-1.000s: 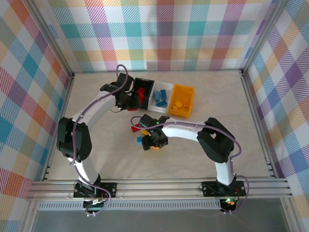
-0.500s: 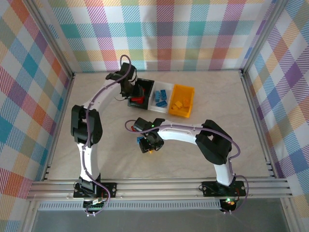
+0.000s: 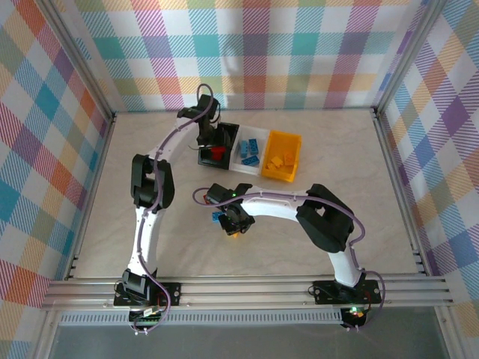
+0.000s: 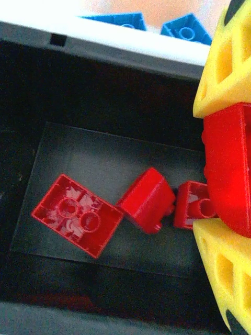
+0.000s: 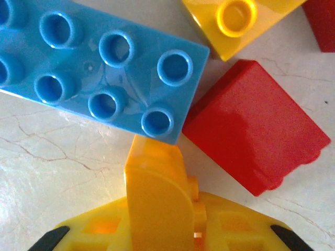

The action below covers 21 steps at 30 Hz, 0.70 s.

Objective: Sort the legos into containers by color

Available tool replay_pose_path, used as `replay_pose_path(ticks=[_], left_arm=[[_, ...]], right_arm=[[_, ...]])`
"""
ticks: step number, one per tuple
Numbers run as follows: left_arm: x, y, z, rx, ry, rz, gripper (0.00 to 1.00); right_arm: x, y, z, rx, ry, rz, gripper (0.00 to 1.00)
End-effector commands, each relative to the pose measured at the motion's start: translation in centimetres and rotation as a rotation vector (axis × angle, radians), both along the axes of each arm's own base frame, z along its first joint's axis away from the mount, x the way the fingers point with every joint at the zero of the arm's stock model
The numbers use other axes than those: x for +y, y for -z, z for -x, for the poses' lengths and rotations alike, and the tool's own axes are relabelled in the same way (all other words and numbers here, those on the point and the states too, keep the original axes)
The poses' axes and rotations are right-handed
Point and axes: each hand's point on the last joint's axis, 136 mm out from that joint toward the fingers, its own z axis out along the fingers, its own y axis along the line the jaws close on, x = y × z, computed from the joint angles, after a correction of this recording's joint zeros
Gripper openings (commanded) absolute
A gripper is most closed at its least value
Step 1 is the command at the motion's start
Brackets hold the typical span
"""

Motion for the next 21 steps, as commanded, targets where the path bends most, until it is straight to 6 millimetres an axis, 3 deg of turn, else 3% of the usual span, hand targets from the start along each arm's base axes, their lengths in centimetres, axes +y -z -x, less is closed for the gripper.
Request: replay_pose_path(ticks=[1,5,9,14,18,21], left_arm=[[0.1,0.4,-0.2,0.023,0.01,-0.013,0.58],[0.1,0.9,-0.5,0.027,0.012,-0.019,0.64],[-0.1,0.7,-0.5,0.027,0.018,-0.009,0.73],[-0.7,-1.8,0.0,0.007,0.027,0.036,0.78],[-1.3,-5.1,1.8,-0.034,0.05,0.049,0.8],[-2.3,-6.7,4.5,-0.059,0.083,0.05,0.82]], right_arm=[[-1.2,-2.9,0.5,-0.012,0.01,-0.022,0.24],[-3.0,-5.4,0.6,-0.012,0.054,-0.076,0.24],[-5.9,-8.7,-1.6,-0.066,0.119,-0.119,0.25],[-10.0,-11.5,-8.5,-0.151,0.238,-0.173,0.26],[-12.7,-11.5,-14.5,-0.188,0.319,-0.187,0.26],[-13.9,-11.3,-18.3,-0.201,0.362,-0.187,0.26]])
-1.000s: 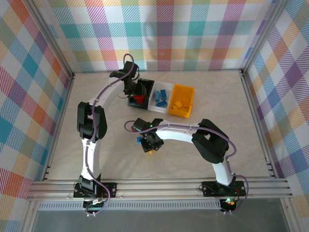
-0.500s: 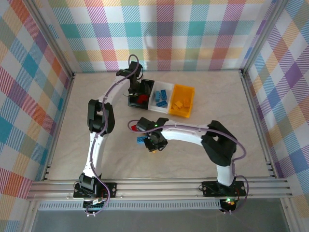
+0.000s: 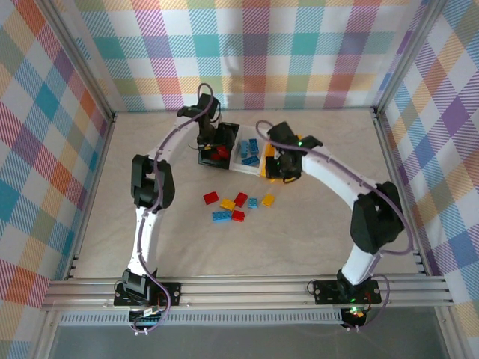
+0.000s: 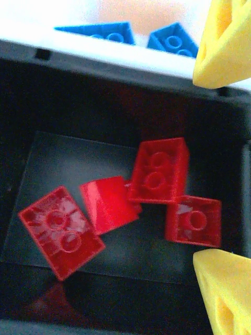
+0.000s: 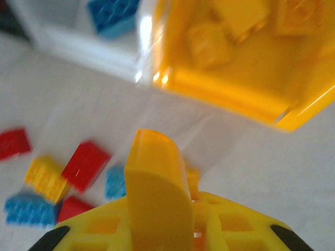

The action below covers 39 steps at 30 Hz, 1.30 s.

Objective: Sort the legos into containers by color

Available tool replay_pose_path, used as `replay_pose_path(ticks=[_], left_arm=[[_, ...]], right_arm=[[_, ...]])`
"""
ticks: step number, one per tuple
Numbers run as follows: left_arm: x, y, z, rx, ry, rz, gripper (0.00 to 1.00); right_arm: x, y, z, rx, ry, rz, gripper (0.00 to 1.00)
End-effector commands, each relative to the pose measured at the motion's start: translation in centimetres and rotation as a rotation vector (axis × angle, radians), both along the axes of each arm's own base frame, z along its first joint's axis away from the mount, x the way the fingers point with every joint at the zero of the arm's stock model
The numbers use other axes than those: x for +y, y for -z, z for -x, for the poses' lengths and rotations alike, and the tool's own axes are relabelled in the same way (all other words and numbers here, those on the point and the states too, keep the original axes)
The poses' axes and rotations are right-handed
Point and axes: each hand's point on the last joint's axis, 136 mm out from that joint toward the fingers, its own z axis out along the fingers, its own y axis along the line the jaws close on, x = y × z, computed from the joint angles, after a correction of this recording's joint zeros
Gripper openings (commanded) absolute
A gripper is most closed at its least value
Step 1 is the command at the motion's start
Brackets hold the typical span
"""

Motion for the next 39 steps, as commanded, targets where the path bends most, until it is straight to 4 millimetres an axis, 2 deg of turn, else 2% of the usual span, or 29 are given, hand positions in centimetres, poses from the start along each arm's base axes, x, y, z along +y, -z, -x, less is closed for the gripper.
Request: replay_pose_path(ticks=[1,5,8,13,16,20,22,27,34,39], left_arm=[[-1.8,-5.8,3.4,-0.087,0.048,0.039,0.82],[-1.8,-5.2,8.0,-0.073,0.061,0.035,0.83],[-1.6,-3.9,11.8,-0.058,0.071,0.017,0.83],[-1.1,-0.8,17.9,-0.007,0.116,-0.056,0.85],[-0.2,0.7,20.0,0.014,0.103,-0.078,0.85],[2.0,2.3,20.6,0.024,0.058,-0.168,0.9],[2.4,2.6,20.2,0.025,0.026,-0.188,1.0],[2.3,3.6,19.2,0.045,-0.009,-0.2,1.0],[2.5,5.8,17.3,0.083,-0.081,-0.198,1.0],[3.3,6.6,16.3,0.103,-0.145,-0.199,0.98]], right_arm=[[-0.4,0.2,-3.6,-0.019,-0.02,-0.004,0.26],[-1.8,0.8,-7.3,-0.032,0.02,0.031,0.26],[-2.2,2.3,-9.6,-0.018,0.037,0.04,0.27],[-2.4,4.2,-12.0,0.002,0.037,0.06,0.29],[-2.0,4.0,-12.8,-0.015,0.024,0.053,0.33],[-1.6,2.9,-13.1,-0.035,0.018,0.024,0.37],[-1.5,2.8,-13.0,-0.038,0.015,0.02,0.38],[-1.7,2.3,-12.3,-0.037,0.005,0.02,0.52],[-1.3,-1.3,-9.4,-0.096,-0.001,-0.073,0.54],[-0.7,-2.9,-6.8,-0.119,-0.029,-0.108,0.54]])
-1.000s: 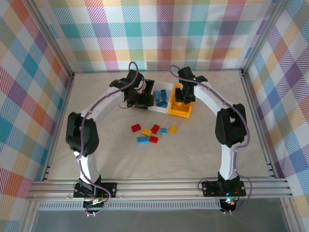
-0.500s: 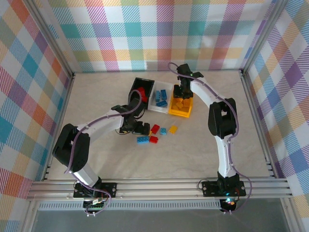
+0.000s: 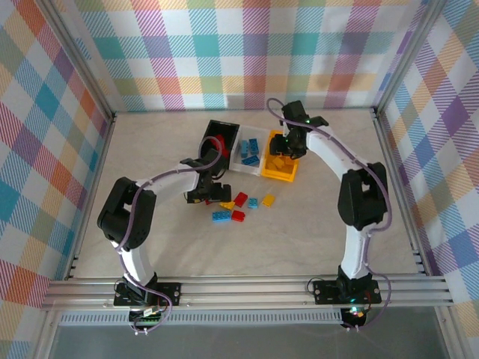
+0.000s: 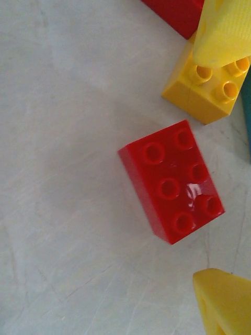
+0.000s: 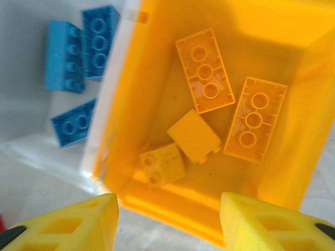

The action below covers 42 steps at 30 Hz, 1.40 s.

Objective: Sort the legos into containers by color

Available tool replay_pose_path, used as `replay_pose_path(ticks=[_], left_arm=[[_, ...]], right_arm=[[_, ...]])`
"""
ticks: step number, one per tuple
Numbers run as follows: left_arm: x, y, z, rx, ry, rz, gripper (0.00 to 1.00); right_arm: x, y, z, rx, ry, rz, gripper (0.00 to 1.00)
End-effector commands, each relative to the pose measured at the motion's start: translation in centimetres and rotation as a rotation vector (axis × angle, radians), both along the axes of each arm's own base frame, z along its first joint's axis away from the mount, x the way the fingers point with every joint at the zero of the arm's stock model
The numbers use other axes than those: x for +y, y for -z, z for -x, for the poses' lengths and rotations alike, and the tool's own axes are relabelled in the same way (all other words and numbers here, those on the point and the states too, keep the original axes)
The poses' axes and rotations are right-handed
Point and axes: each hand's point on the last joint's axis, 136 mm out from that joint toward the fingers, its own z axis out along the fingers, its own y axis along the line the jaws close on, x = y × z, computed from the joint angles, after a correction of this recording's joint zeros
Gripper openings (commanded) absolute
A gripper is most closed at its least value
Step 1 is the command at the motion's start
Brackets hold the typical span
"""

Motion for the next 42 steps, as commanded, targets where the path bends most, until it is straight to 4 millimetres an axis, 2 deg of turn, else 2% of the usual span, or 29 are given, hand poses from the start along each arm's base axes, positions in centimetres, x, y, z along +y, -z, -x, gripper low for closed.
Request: replay_pose_path(ticks=[1,6,14,20,27,29,33,36,39,42], left_arm=[[0.5,0.0,-1.4,-0.023,-0.072,0.0,0.97],[0.6,0.8,-1.9,-0.008,-0.102,-0.004,0.94],[0.6,1.8,-1.6,0.014,-0.108,-0.001,0.78],[0.5,1.7,-1.4,0.018,-0.097,0.003,0.7],[0.6,1.9,-0.9,0.026,-0.089,0.006,0.56],[0.6,1.8,-0.9,0.025,-0.087,0.007,0.49],[0.6,1.3,-1.0,0.018,-0.081,0.009,0.41],[0.6,0.6,-1.4,0.008,-0.072,0.007,0.41],[1.0,-0.6,-2.2,-0.013,-0.067,0.009,0.41],[1.7,-2.5,-4.1,-0.047,-0.072,0.018,0.41]], right_arm=[[1.4,-2.6,1.5,-0.048,-0.033,-0.071,0.54],[1.8,-2.9,3.7,-0.05,-0.052,-0.093,0.55],[2.3,-2.2,6.6,-0.023,-0.081,-0.108,0.55],[2.5,-1.7,7.6,-0.011,-0.094,-0.114,0.55],[2.8,-1.1,8.9,0.002,-0.101,-0.113,0.55],[2.9,-1.0,9.2,0.005,-0.104,-0.115,0.55],[3.6,-1.2,9.9,0.0,-0.123,-0.106,0.55],[4.1,-1.5,10.7,-0.006,-0.145,-0.091,0.55],[5.0,-1.2,12.1,0.009,-0.175,-0.098,0.56],[6.6,-0.2,14.2,0.043,-0.226,-0.093,0.59]])
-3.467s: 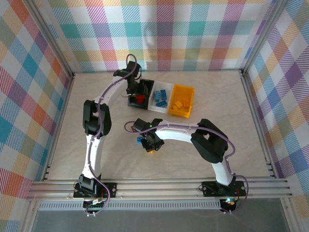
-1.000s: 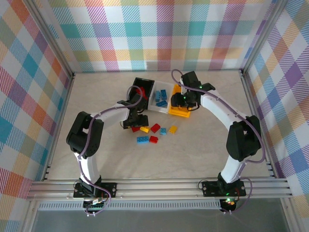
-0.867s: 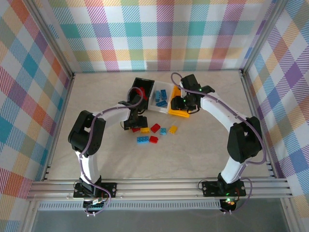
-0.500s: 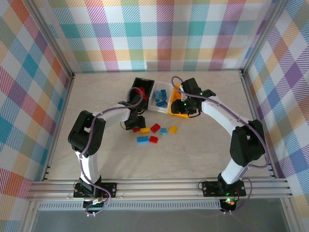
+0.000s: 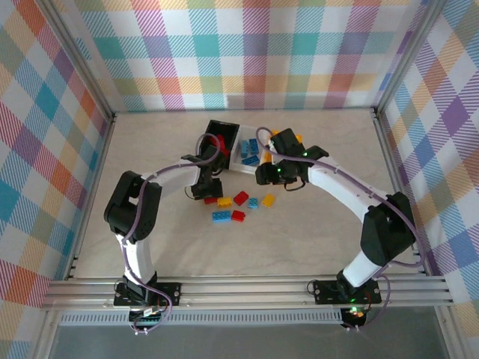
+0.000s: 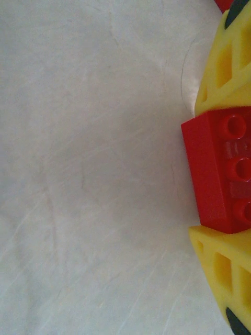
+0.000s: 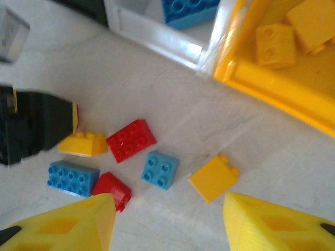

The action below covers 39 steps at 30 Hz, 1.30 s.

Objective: Sort the legos into containers by color

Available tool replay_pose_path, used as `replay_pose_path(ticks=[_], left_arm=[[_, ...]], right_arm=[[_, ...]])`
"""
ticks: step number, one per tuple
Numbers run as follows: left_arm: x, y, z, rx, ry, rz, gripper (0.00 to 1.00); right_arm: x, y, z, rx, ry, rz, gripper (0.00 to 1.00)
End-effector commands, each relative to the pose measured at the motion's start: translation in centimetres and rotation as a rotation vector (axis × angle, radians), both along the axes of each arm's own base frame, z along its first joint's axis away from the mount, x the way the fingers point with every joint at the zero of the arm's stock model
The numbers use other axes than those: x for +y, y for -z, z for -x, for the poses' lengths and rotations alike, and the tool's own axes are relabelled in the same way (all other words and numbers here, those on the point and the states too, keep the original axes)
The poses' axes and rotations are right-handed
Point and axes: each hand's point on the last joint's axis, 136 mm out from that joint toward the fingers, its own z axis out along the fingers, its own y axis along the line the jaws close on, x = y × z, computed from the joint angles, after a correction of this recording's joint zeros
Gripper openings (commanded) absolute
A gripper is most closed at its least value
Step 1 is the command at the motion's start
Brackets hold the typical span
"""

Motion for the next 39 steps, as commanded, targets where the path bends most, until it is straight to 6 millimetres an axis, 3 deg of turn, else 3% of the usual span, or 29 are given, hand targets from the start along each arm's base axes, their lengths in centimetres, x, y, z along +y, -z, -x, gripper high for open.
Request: replay_pose_path(ticks=[1,8,12,17,23,28,33,39], left_arm=[[1.1,-4.3,-2.9,-0.077,0.003,0.017,0.41],[1.5,-9.2,-10.2,-0.175,0.025,0.018,0.41],[1.0,-10.8,-14.4,-0.215,0.038,0.023,0.42],[0.0,-9.5,-17.9,-0.214,0.051,0.032,0.42],[-0.6,-7.2,-20.0,-0.218,0.062,0.038,0.42],[-1.2,-5.9,-20.5,-0.212,0.068,0.06,0.46],[-1.5,-5.8,-20.4,-0.203,0.071,0.076,0.6],[-1.9,-6.8,-20.1,-0.208,0.071,0.11,0.65]], right_arm=[[1.4,0.8,2.4,0.033,-0.044,0.003,0.6],[4.1,4.7,5.8,0.106,-0.141,0.062,0.64],[5.3,5.8,5.9,0.106,-0.174,0.094,0.67],[6.2,6.6,4.8,0.088,-0.206,0.141,0.7],[7.5,7.6,3.6,0.052,-0.267,0.182,0.74],[8.5,8.7,2.2,0.02,-0.326,0.221,0.77],[9.1,10.1,0.9,0.001,-0.369,0.269,0.77],[8.5,11.1,0.0,-0.007,-0.366,0.311,0.77]])
